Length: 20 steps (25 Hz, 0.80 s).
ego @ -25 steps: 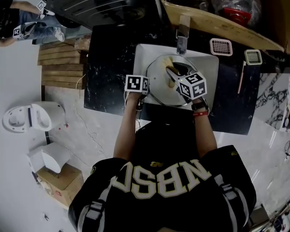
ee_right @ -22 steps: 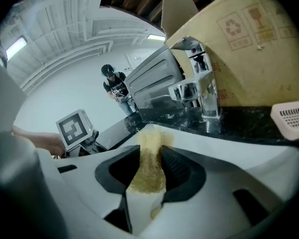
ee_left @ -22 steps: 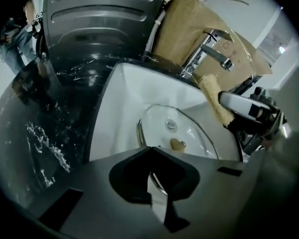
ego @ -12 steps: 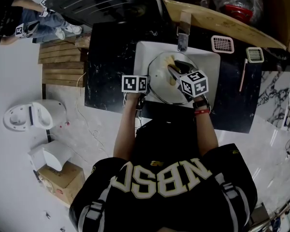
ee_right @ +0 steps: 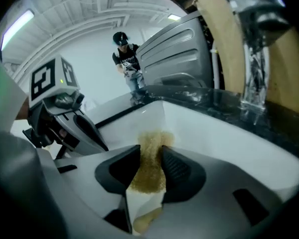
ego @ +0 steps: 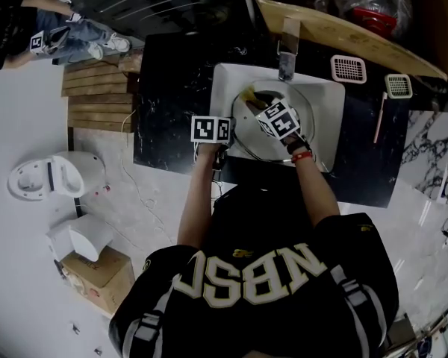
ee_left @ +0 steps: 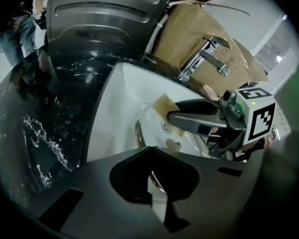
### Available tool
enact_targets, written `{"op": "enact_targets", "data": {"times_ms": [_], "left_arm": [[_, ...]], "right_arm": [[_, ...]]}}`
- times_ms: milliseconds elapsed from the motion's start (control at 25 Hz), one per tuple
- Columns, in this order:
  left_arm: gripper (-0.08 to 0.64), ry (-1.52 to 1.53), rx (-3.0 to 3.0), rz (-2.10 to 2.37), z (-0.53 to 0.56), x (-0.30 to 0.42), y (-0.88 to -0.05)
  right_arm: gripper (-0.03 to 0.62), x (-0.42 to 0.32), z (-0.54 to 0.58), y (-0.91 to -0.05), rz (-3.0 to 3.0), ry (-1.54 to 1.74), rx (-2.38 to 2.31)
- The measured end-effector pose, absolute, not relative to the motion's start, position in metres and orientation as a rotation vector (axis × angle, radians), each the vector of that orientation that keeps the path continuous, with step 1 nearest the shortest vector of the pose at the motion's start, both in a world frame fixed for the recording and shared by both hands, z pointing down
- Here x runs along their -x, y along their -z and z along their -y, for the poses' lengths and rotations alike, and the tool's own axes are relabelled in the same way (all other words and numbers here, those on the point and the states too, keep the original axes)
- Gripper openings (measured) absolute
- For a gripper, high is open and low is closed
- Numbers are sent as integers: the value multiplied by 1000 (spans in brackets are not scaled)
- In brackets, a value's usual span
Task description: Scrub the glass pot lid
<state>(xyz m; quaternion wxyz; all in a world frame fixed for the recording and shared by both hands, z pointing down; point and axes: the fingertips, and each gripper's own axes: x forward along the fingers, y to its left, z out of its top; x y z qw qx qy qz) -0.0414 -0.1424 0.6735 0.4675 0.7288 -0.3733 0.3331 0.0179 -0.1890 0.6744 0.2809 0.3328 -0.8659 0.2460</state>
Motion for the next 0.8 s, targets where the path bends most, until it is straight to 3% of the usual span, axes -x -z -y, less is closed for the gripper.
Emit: {"op": "enact_targets", "data": {"times_ms": [320,800], "left_arm": [[12,-930,-1719,898,134,50,-695],[12,-1259,-1730,783,121,38,-717]], "right_arm": [[140,2,184,-728,2141,-467,-731],[138,-17,191,-759,2053,-460,-703]]}}
